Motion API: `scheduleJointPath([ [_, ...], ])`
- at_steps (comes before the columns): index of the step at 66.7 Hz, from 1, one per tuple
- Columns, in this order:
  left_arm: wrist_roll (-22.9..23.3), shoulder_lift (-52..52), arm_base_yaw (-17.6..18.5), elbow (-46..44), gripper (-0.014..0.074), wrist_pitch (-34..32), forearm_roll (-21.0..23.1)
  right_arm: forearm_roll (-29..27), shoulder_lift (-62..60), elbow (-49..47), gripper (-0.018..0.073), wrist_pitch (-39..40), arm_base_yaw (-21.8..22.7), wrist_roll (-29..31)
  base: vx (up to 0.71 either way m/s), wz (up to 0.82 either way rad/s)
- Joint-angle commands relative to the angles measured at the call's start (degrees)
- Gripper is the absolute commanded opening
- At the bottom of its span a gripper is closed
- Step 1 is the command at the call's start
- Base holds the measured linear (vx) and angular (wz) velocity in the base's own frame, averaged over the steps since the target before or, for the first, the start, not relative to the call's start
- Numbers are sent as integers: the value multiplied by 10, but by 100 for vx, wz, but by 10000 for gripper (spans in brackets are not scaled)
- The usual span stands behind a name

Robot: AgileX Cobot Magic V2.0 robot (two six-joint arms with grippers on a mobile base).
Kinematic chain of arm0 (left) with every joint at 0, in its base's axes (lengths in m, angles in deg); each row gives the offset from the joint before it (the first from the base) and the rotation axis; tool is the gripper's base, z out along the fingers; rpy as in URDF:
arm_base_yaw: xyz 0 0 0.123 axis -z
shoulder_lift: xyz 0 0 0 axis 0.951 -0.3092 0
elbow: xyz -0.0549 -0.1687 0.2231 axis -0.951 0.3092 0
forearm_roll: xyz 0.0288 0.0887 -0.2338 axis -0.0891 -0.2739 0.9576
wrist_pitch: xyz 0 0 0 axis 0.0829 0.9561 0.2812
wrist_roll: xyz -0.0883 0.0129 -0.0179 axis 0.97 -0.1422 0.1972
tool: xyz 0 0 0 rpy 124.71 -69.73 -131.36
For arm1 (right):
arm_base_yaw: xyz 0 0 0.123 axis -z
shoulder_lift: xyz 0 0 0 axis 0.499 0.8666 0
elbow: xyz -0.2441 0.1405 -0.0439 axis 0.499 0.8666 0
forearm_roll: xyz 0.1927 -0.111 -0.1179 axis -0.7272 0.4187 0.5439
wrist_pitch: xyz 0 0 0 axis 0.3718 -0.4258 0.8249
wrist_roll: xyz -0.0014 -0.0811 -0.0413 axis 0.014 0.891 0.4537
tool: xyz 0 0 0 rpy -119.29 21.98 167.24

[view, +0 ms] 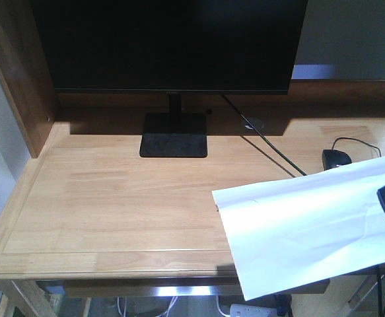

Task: Grab stapler and paper to desk for stapling
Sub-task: 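Approach the desk and stop in front of the monitor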

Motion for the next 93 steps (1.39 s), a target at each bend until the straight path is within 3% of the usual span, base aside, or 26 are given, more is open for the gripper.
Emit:
scheduleJointPath([
  [1, 3, -7, 0, -18, -6, -66, -1, -4, -1, 14, -9, 56, 0, 3, 5, -1],
  [93, 3, -7, 0, -18, -6, -69, -1, -4, -1, 14, -9, 56, 0, 3, 0, 0],
])
